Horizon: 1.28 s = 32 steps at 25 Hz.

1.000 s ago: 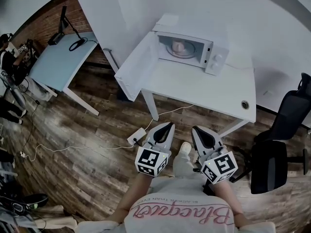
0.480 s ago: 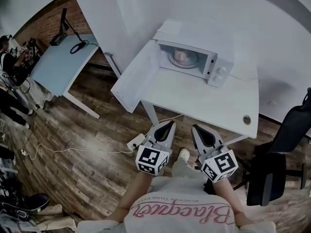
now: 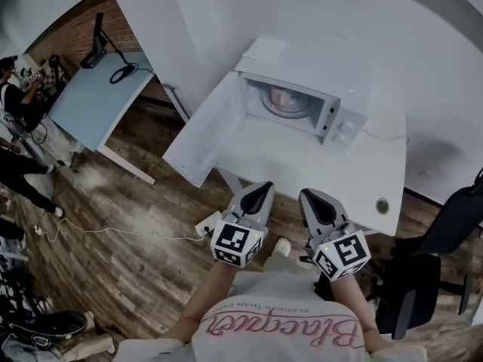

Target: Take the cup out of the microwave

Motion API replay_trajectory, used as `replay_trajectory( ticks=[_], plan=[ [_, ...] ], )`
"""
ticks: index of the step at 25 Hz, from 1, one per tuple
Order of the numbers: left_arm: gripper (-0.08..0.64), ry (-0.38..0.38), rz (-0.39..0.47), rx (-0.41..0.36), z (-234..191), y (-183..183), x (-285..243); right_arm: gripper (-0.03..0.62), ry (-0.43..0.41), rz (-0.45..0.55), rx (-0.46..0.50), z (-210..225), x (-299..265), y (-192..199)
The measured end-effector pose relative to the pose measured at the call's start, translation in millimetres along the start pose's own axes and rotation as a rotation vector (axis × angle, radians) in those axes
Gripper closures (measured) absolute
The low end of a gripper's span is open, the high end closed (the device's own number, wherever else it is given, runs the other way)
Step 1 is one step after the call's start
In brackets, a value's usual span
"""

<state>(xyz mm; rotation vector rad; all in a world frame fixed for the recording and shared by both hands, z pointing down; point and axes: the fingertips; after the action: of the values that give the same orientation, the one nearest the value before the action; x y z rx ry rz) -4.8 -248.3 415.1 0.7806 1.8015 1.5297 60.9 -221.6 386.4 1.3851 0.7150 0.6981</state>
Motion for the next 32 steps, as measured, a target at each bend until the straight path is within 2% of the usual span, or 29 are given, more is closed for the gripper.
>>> replay_trajectory(
  ticks=[9,14,19,32],
  plan=[
    [0.555,-0.026,0.004,-0.009,-21,-7,-52,0.578,-0.022,-0.004,0.035,48,-36,-3],
    [0.555,-0.047,0.007,-0.005,-34,-11,-68,0.578,0.002,-0.009,0.041,71,-53,-6],
    [0.555,-0.067,0.003,-0.001,-43,-8,-78,0.578,-0.016,-0.012,0.065,81,-66,-4],
    [0.555,-0.068,-0.025,-0.002,-66,-3,-91,0.570,0.042,-0.011,0.077,96,-106,3]
  ],
)
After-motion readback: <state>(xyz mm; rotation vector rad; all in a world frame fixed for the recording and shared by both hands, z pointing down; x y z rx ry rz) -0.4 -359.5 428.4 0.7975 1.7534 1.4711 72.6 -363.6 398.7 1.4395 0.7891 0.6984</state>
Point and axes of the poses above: the fingertips, and each gripper's own axes: x backward along the fingers, z to its right, y out of its underside, and after that the axes turned 4 degrees about x, right-handed
